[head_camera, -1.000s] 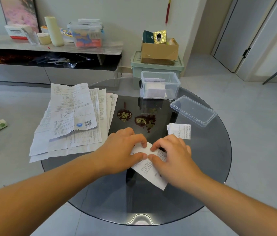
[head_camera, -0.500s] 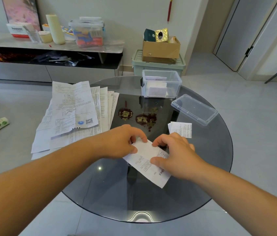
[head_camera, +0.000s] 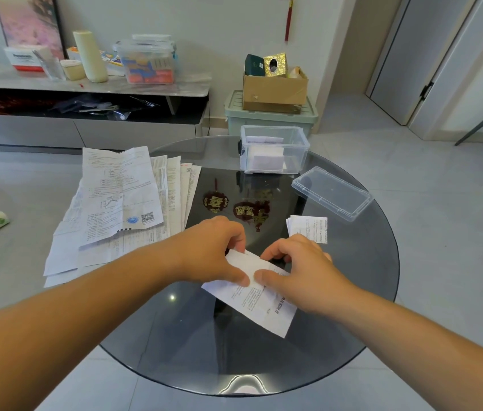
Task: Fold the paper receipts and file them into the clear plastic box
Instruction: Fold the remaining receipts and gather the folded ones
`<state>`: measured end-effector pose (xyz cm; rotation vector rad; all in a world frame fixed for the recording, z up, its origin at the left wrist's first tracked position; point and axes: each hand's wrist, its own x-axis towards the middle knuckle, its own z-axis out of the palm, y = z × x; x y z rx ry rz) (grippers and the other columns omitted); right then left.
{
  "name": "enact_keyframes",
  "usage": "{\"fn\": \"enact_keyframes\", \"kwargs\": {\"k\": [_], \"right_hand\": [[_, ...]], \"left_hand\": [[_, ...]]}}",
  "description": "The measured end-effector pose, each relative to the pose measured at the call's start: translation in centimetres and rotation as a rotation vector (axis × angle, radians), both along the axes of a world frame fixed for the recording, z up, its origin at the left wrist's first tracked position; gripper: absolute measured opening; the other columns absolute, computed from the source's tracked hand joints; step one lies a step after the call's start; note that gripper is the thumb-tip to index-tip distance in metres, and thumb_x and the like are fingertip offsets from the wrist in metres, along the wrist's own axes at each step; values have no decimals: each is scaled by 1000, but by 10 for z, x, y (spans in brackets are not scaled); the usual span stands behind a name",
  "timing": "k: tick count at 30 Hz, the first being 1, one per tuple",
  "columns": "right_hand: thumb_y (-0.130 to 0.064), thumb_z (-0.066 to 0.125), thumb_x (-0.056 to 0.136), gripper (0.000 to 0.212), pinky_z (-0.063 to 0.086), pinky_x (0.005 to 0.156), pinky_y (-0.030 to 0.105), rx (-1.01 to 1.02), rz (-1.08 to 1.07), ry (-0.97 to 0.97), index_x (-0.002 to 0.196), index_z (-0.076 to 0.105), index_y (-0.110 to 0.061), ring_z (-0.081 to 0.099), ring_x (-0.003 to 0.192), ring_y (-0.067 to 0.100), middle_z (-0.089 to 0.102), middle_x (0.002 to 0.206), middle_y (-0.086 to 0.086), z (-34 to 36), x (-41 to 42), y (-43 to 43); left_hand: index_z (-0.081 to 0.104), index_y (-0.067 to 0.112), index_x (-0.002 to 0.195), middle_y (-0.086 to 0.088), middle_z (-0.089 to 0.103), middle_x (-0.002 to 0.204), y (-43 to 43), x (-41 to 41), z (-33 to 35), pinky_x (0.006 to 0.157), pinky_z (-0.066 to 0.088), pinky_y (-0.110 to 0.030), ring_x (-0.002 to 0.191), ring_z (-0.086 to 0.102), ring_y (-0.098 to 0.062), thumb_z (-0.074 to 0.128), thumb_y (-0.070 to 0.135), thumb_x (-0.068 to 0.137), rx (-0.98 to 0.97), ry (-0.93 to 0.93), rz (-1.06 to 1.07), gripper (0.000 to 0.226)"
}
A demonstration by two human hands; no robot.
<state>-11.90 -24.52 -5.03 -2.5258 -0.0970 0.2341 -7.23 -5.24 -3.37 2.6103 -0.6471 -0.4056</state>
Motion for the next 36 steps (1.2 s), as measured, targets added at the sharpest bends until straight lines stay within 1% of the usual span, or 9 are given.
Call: {"fn": "enact_keyframes", "kwargs": {"k": [8,11,14,19,22,25,27,31,36], "right_hand": [[-43,75,84,17,53,90,47,123,-19,18,81,61,-33,64,86,10,64,88,-14,7,2,0],[-32,75,87,15,56,70,28,238,-31,61,79,64,-26,68,72,6,68,78,-10,10,2,-5],[-25,74,89,13,47,53,15,352,-46,100,81,66,-20,67,61,2,70,72,-6,18,2,-12],[-23,75,88,12,46,58,13,369,-67,-26,83,66,-18,64,64,6,71,71,-1,41,15,-40],[-20,76,88,10,49,66,18,337,-83,-94,87,67,-16,66,65,12,73,73,3,51,30,-63],[-16,77,86,11,43,56,11,251,-83,-154,83,67,-18,57,55,-1,67,67,-5,44,49,-78],[-16,78,85,12,45,60,17,206,-90,-167,80,67,-21,59,60,2,68,71,-5,33,60,-86],[-19,76,86,14,43,63,22,124,-118,-221,78,67,-27,60,73,10,67,80,-5,13,70,-94],[-17,76,85,17,44,65,25,143,-152,-205,75,66,-27,59,74,14,65,79,-6,-3,74,-96]], "left_hand": [[50,29,88,16,51,98,0,-3,1,77,56,-27,87,54,-7,87,46,69,-25,-82,-8,45],[46,30,95,15,54,97,-2,-4,3,76,56,-29,87,56,-9,87,45,69,-76,-82,7,50],[43,34,117,16,54,102,-5,-5,8,79,57,-26,91,58,-8,86,46,70,-109,-48,10,65],[39,35,132,18,52,117,-16,1,19,83,51,-17,100,54,-2,83,50,73,-164,-7,8,75],[41,33,136,14,54,118,-30,10,25,91,51,-24,105,57,-6,79,55,74,-195,44,21,76],[38,30,142,7,55,131,-54,27,22,97,53,-32,111,58,-12,77,54,77,-152,57,16,80],[36,27,146,4,53,137,-70,40,17,98,53,-33,114,58,-15,77,53,78,-120,59,5,83],[46,24,140,3,57,129,-91,56,10,93,52,-30,109,59,-17,78,50,80,-56,38,-27,73],[62,21,122,3,63,113,-107,69,4,87,53,-27,98,63,-16,79,44,81,-7,0,-64,50]]}}
